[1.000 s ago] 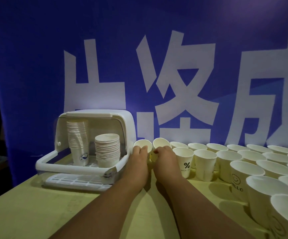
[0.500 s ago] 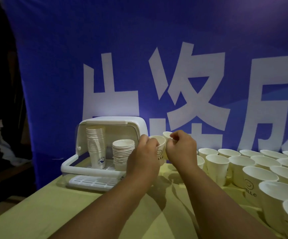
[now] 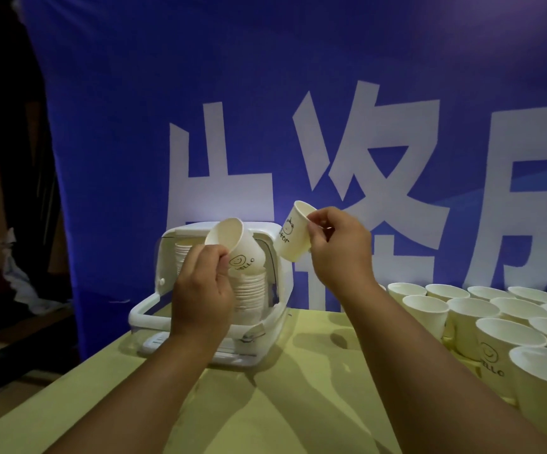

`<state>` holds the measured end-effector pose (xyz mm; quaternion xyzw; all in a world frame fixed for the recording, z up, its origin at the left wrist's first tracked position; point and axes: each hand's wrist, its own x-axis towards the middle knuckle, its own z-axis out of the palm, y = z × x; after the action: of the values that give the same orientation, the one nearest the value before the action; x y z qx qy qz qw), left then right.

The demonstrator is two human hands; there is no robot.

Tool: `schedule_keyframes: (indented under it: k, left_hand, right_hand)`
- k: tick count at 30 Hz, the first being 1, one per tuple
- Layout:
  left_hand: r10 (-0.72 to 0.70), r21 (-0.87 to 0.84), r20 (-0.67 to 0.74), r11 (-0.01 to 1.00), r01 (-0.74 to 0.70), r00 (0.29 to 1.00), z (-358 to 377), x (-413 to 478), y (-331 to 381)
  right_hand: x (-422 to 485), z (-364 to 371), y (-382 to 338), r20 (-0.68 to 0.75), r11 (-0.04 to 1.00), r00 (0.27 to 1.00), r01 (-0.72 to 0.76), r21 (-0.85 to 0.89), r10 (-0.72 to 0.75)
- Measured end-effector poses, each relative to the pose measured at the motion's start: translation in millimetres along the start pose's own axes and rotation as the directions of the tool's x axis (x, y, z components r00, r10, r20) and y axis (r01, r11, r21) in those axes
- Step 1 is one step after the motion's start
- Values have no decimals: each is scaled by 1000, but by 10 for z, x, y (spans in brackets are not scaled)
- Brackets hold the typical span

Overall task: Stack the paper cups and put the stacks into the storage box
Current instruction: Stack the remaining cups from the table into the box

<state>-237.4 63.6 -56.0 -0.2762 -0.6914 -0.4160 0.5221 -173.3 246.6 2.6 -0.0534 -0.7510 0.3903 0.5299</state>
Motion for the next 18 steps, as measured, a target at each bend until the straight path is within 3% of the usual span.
schedule_keyframes:
  k: [8, 12, 15, 18]
  left_hand:
    - [135, 168, 140, 973, -158, 981, -20, 93, -132]
    - [91, 306, 265, 936, -173, 960, -12, 114, -161]
    - [-48, 321, 373, 944, -80, 927, 37, 26, -209]
    - [-191, 194, 511, 975, 104, 838, 74, -40, -223]
  right_hand:
    - [-90, 79, -157, 62, 999, 997, 53, 11, -54]
    - [-112, 104, -209, 73, 995, 993, 93, 19, -94]
    - [-136, 134, -255, 71, 992, 990, 124, 10, -124]
    - [-163, 166, -283, 91, 990, 985, 144, -2, -144]
